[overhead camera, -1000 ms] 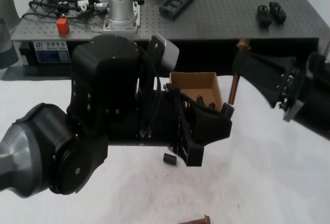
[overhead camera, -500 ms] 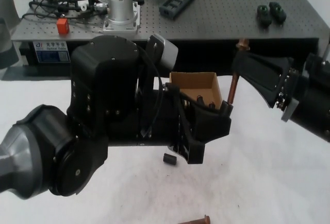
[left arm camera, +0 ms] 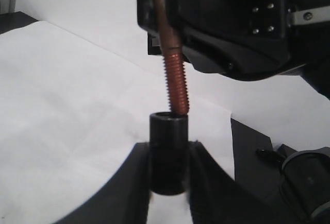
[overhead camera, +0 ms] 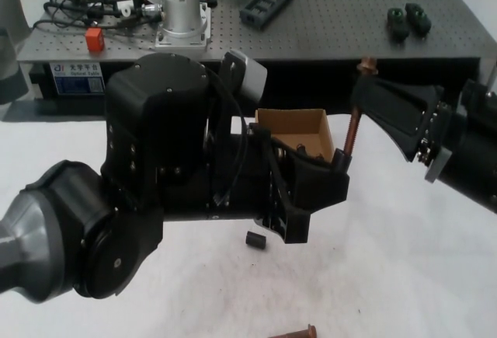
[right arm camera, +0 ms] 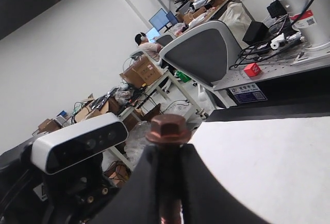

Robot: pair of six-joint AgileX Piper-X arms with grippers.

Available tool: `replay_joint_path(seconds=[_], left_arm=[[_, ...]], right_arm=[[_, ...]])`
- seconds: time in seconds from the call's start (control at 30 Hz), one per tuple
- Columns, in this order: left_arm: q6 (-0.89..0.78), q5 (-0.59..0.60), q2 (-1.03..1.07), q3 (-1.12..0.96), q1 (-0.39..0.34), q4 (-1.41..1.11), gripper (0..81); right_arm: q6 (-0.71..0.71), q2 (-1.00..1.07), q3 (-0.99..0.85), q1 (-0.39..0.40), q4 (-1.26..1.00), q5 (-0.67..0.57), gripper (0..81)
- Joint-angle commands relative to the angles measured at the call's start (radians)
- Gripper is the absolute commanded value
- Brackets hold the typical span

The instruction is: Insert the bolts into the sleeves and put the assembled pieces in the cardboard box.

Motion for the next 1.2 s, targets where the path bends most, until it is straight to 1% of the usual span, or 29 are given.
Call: replay_joint_path(seconds=[0.0,0.23,0.47,0.63,0.67,0.7,0.73,0.83,0.87,0.9,0.97,1.03,1.07,1.17], left_arm=[[-0.01,-0.015,-0.014,-0.007,0.002,-0.046,0.6],[-0.01,0.046,-0.014,-0.007,0.002,-0.084,0.6],[-0.01,0.043,-0.014,-0.007,0.002,-0.092,0.6],[-0.017,-0.01,-0.014,-0.007,0.002,-0.097,0.6],[-0.017,-0.018,-0.014,-0.007,0.002,-0.099,0.6],[-0.017,-0.028,-0.014,-0.007,0.002,-0.099,0.6],[-0.017,-0.039,-0.014,-0.007,0.002,-0.099,0.6],[-0.017,-0.087,-0.014,-0.007,0.002,-0.099,0.6],[-0.017,-0.103,-0.014,-0.007,0.002,-0.105,0.6],[-0.014,-0.13,-0.014,-0.007,0.002,-0.116,0.6],[-0.015,-0.223,-0.009,-0.011,0.003,-0.131,0.6],[-0.028,-0.365,0.016,-0.038,0.012,-0.122,0.6],[-0.049,-0.409,0.036,-0.062,0.022,-0.103,0.6],[-0.131,-0.437,0.162,-0.232,0.07,0.043,0.6]], right_arm=[[-0.014,0.0,0.002,0.007,0.011,-0.049,0.8],[-0.017,0.0,0.002,0.007,0.011,-0.046,0.8],[-0.017,0.0,0.002,0.007,0.011,-0.049,0.8],[-0.017,0.0,0.002,0.007,0.011,-0.08,0.5],[-0.023,0.0,0.002,0.007,0.011,-0.085,2.7],[-0.041,0.0,0.002,0.007,0.011,-0.095,7.3],[-0.053,0.0,0.002,0.007,0.011,-0.113,13.8],[-0.083,0.0,0.002,0.007,0.009,-0.131,36.5],[-0.083,-0.003,0.002,0.007,0.009,-0.131,40.4],[-0.083,-0.009,0.001,0.0,0.006,-0.128,42.7],[-0.083,-0.031,0.001,-0.032,0.007,-0.125,41.9],[-0.083,-0.065,0.001,-0.087,0.023,-0.123,40.6],[-0.081,-0.086,0.001,-0.12,0.04,-0.12,40.3],[-0.086,-0.133,0.001,-0.221,0.122,-0.12,40.3]])
